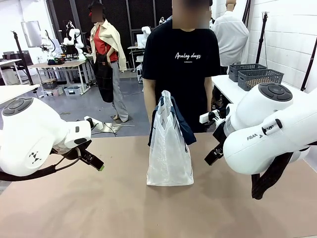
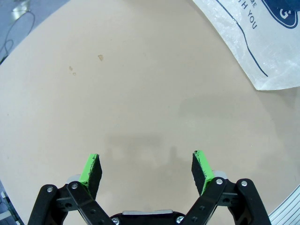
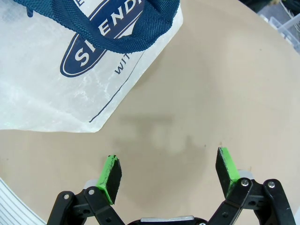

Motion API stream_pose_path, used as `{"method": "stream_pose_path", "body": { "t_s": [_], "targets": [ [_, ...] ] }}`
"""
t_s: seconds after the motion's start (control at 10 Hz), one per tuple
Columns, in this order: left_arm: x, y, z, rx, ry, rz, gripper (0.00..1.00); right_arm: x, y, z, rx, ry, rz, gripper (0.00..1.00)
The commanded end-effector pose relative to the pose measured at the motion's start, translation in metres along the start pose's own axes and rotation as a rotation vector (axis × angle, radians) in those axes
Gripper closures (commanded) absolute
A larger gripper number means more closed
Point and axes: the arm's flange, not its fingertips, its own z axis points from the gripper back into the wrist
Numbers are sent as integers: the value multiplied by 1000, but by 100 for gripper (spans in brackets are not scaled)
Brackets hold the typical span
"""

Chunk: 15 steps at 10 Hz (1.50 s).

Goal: Transfer purchased items from the store into the shopping bag.
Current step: Open the Reusable shopping bag in the center of the table.

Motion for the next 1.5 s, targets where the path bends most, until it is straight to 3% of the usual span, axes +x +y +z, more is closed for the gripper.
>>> {"method": "stream_pose_path", "body": {
  "t_s": [0.0, 0.3, 0.7, 1.0, 1.1, 1.4],
  "targets": [
    [0, 1, 0, 0, 0, 2, 0, 0, 0, 0, 0, 0, 0, 0],
    [0, 0, 0, 0, 0, 0, 0, 0, 0, 0, 0, 0, 0, 0],
    [31, -11, 31, -170, 76, 26, 0, 36, -13, 31, 74, 119, -56, 0],
    [73, -13, 59, -181, 92, 19, 0, 88, -21, 68, 94, 169, -64, 0],
    [88, -12, 70, -228, 89, 37, 0, 106, -25, 82, 134, 171, -71, 0],
    [135, -23, 100, -245, 79, 65, 0, 157, -33, 116, 91, 142, -80, 0]
  ]
}}
